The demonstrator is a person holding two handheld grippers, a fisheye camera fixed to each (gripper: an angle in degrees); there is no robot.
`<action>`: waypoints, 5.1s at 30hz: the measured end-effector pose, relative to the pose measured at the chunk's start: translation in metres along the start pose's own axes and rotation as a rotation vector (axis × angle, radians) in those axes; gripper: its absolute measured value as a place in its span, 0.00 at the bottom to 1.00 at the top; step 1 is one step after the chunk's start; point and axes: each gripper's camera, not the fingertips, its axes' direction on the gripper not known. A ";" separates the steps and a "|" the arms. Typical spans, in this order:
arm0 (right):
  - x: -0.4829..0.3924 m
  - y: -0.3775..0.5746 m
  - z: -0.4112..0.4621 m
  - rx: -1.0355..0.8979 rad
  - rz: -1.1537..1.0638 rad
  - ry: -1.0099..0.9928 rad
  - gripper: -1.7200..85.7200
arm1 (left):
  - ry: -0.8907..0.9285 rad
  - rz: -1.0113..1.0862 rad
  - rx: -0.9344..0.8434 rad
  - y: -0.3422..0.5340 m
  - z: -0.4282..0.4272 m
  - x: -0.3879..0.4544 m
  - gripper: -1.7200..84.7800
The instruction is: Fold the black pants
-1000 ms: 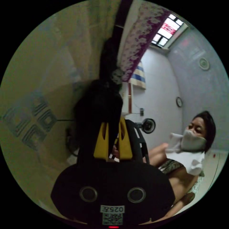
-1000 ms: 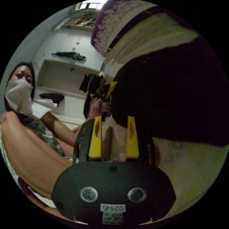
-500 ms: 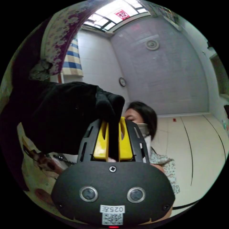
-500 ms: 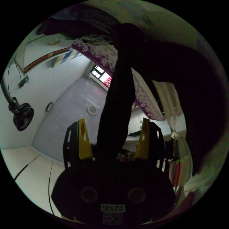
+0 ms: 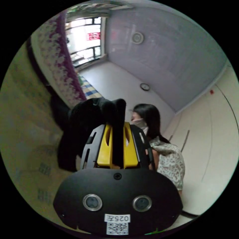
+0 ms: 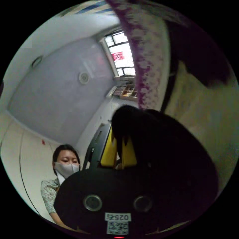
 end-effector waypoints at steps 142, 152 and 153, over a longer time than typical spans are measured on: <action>-0.190 -0.008 -0.291 -0.220 0.172 1.600 0.16 | -0.642 0.622 -1.233 0.274 1.131 -0.339 0.06; -0.175 0.027 -0.356 0.090 0.248 1.299 0.17 | -0.637 0.591 -1.232 0.257 1.091 -0.349 0.04; -0.171 0.026 -0.349 0.041 0.242 1.337 0.17 | -0.634 0.587 -1.233 0.255 1.085 -0.349 0.04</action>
